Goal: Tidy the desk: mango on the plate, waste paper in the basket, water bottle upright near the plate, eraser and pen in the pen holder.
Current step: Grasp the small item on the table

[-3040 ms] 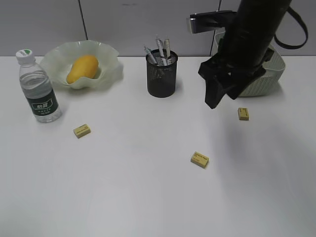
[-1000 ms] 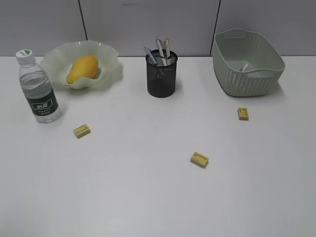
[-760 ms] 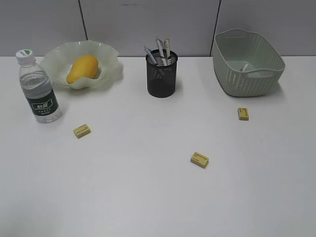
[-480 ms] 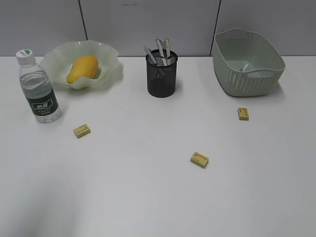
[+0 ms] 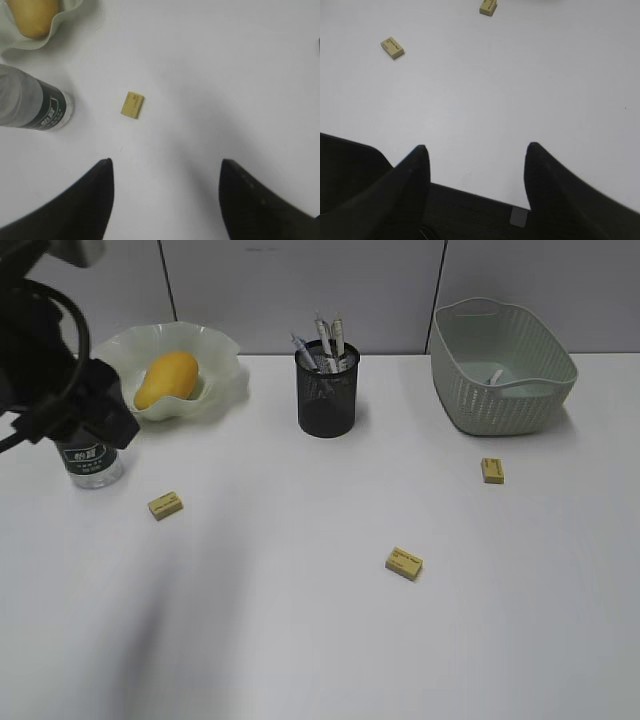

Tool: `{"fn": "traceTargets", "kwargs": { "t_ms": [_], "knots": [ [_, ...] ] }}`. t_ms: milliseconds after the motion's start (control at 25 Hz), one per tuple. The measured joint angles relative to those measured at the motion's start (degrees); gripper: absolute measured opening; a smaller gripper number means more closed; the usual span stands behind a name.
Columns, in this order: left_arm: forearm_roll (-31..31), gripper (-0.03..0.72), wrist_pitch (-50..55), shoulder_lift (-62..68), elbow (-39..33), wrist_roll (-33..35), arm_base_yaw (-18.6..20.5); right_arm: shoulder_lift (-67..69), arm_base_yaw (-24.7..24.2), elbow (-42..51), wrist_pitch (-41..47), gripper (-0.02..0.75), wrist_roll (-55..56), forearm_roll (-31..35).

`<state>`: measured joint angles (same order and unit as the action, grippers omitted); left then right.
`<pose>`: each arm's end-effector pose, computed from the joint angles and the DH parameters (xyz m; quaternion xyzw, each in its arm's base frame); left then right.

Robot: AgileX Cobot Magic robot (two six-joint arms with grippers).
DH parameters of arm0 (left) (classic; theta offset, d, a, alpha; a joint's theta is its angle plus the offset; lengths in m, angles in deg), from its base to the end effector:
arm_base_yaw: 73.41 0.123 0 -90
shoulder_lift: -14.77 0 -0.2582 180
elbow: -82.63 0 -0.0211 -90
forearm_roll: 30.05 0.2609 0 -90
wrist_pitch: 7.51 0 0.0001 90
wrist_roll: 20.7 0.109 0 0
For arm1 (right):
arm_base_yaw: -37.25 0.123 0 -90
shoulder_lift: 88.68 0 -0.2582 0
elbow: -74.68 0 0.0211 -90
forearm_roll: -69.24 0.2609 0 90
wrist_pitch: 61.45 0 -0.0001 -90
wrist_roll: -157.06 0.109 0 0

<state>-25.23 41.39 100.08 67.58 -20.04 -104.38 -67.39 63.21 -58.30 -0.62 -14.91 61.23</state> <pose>0.2565 -0.1459 0.2607 0.2801 0.9219 -0.0327 0.2655 0.0761 0.0223 0.2648 -0.1449 0.8892 0.0586 0.4300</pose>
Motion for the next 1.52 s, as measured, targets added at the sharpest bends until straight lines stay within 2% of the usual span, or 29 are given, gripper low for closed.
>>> {"fn": "traceTargets", "kwargs": {
  "t_ms": [200,360,520,680,1000,1280,1520],
  "knots": [
    [0.47,0.502,5.25,10.6,8.63,4.67,0.22,0.0,0.0,0.0,0.0,0.478,0.0,0.0],
    [0.2,0.501,9.14,18.07,13.57,9.43,2.7,0.0,0.0,0.0,0.0,0.477,0.0,-0.05],
    [-0.53,0.501,11.2,24.12,16.55,15.14,5.21,0.0,0.0,0.0,0.0,0.477,0.06,-0.05],
    [-1.33,0.503,11.23,28.74,17.95,19.47,5.87,0.0,0.0,0.0,0.0,0.477,0.06,-0.05],
    [-1.51,0.505,10.78,37.46,19.47,22.24,6.99,0.0,0.0,0.0,-0.05,0.477,0.06,-0.1],
    [-3.68,0.505,10.63,43.87,24.96,24.31,10.15,0.0,0.0,0.0,-0.05,0.477,0.06,-0.1],
    [-4.4,0.503,10.63,47.74,28.92,25.04,10.3,0.0,0.0,0.0,-0.05,0.477,0.06,-0.1]
  ]
}}
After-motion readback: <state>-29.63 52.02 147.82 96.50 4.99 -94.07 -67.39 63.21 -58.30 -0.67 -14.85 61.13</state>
